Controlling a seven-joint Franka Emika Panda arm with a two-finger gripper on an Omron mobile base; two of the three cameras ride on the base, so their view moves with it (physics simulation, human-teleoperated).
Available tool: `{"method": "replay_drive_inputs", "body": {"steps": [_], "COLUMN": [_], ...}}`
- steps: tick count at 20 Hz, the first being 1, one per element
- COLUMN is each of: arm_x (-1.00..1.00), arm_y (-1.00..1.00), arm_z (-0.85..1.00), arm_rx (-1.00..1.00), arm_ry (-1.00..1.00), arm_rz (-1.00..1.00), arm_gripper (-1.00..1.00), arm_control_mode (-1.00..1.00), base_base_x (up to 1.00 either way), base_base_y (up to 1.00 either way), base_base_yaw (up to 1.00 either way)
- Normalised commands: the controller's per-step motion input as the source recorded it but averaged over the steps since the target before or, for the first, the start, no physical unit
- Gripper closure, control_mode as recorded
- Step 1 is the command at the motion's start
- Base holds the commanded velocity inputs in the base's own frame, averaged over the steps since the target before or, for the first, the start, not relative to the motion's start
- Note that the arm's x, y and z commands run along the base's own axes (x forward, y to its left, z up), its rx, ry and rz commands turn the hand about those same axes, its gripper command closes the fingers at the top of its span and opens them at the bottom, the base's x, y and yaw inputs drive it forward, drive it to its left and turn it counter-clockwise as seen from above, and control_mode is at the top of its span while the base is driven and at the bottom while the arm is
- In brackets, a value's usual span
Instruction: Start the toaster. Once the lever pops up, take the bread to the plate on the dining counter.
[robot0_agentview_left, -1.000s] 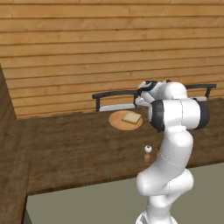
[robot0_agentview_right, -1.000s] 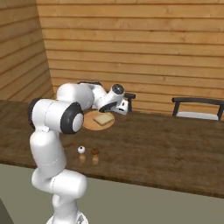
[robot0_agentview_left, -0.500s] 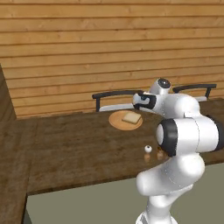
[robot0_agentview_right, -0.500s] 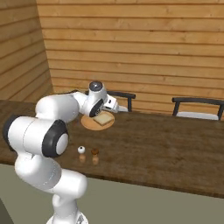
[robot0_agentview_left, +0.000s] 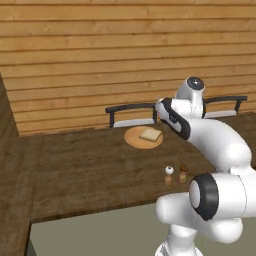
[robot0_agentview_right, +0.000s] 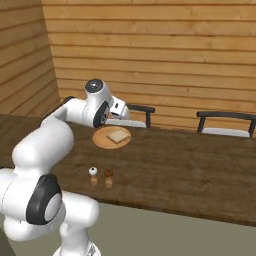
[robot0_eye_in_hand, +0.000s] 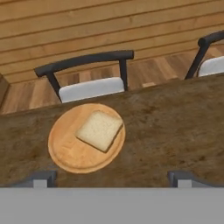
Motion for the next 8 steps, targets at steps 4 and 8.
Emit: {"method": "replay_drive_inputs", "body": {"steps": [4, 8], "arm_x": [-0.62, -0.80], "arm_y": [0.00, 0.00], "arm_z": [0.79, 0.21], "arm_rx": [0.00, 0.00], "arm_ry": [0.01, 0.00], "arm_rz": [0.00, 0.00], "arm_gripper": [-1.00, -1.00], "arm_control_mode": [-1.00, -1.00], "base_base_x": [0.00, 0.00], "base_base_y": [0.00, 0.00], "base_base_yaw": [0.00, 0.00]}}
